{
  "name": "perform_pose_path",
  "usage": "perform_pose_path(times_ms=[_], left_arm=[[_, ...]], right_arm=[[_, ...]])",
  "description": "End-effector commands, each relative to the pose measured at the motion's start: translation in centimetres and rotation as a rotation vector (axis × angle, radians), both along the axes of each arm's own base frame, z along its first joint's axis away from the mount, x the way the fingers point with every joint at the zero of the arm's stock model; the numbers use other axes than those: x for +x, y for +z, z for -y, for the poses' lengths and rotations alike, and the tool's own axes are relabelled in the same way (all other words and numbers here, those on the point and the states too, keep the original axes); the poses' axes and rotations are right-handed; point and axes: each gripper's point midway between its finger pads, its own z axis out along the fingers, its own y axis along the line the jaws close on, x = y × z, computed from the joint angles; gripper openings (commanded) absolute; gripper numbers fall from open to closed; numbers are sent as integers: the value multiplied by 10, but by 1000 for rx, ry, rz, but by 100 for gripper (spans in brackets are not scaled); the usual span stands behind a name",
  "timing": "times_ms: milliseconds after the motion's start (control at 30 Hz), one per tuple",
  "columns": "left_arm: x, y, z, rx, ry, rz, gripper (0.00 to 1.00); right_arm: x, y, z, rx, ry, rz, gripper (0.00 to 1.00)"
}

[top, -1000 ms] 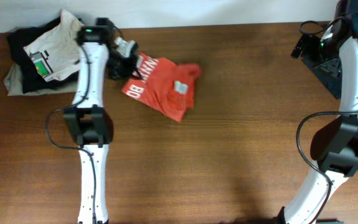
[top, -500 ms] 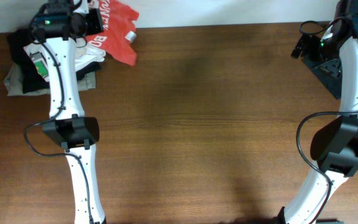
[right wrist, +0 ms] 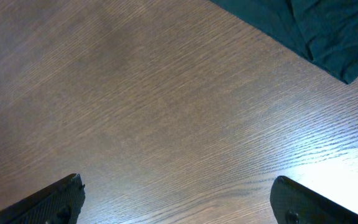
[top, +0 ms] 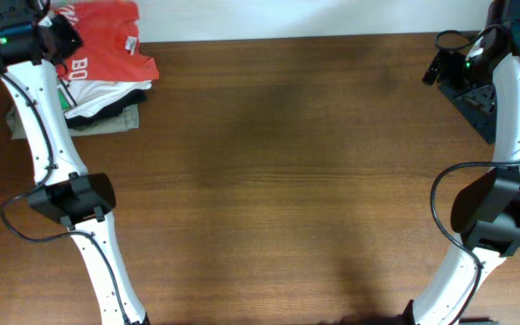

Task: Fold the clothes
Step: 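Carry the red bundle to the top-left clothes stack and place it on top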

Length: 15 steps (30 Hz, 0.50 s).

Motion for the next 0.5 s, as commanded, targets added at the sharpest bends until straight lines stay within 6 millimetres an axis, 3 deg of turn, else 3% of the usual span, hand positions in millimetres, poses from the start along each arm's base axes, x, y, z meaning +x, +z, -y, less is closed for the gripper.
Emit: perform_pose_path(times_ms=[0, 167, 233, 267, 300, 400, 467], left_arm=[[-21, 30, -41, 99, 157, 15, 1], [-28, -17, -68, 105, 214, -100, 5], [-24, -22, -84, 126, 247, -83, 5], [-21, -22, -94, 131, 262, -62, 27], [-22, -21, -101, 132, 273, -54, 63], [-28, -5, -103, 116, 269, -29, 99], [-29, 18, -99, 125, 265, 14, 99]], right_arm=[[0, 0, 3, -14, 3, -1, 99], [0, 0, 3, -15, 3, -2, 99], [0, 0, 3, -15, 3, -2, 99], [0, 0, 3, -15, 3, -2, 99], [0, 0, 3, -15, 3, -2, 99], [0, 0, 3, -15, 3, -2, 99], [0, 0, 3, -15, 3, -2, 99]])
